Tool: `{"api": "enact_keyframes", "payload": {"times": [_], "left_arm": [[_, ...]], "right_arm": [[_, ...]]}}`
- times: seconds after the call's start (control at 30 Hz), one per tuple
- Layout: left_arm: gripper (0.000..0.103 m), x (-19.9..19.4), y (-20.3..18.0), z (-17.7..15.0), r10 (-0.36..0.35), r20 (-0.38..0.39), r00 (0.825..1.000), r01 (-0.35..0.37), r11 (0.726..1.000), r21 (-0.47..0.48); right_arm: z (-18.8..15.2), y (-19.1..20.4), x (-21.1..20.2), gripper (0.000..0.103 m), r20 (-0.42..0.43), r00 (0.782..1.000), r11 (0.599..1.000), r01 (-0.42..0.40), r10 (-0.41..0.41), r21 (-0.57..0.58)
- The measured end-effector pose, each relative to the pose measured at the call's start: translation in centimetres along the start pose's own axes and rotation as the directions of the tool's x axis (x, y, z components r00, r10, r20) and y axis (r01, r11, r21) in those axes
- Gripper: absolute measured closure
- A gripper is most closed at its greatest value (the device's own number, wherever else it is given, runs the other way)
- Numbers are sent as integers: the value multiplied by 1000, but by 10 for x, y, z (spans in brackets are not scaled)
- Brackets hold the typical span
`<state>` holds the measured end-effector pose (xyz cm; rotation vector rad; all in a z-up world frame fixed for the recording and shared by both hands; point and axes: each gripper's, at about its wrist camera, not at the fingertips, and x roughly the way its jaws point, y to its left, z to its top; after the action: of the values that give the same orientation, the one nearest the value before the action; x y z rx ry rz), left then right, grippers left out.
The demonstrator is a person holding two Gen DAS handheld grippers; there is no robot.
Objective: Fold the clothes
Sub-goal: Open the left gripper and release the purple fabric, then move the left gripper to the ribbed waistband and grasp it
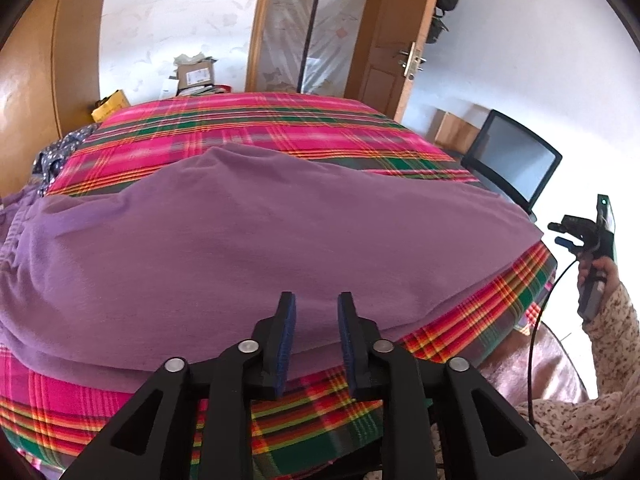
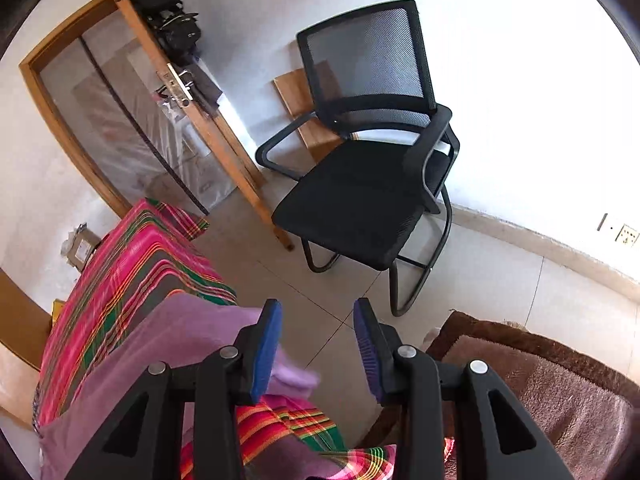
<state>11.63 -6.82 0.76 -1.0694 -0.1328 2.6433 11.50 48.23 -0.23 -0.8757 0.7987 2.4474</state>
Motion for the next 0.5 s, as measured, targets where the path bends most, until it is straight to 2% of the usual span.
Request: {"api": "enact_keyframes", "payload": {"times": [0.17, 0.3, 0.43, 0.5], "left_arm": [[78, 2, 11, -2, 40, -28, 999, -41, 998, -43], [78, -5, 30, -2, 69, -24, 997, -71, 991, -109], [78, -22, 60, 0, 122, 12, 992, -116, 969, -220], [78, -30, 78, 0, 143, 20, 989, -131, 946, -298]], "right_arm": [[-7, 32, -11, 64, 26, 996, 987, -77, 81, -140], [-26, 73, -23, 64, 2, 982, 932, -180, 190, -313], [-52, 122, -39, 64, -90, 935, 806, -343, 344, -482], [-68, 147, -52, 64, -162, 889, 701, -439, 427, -562]]}}
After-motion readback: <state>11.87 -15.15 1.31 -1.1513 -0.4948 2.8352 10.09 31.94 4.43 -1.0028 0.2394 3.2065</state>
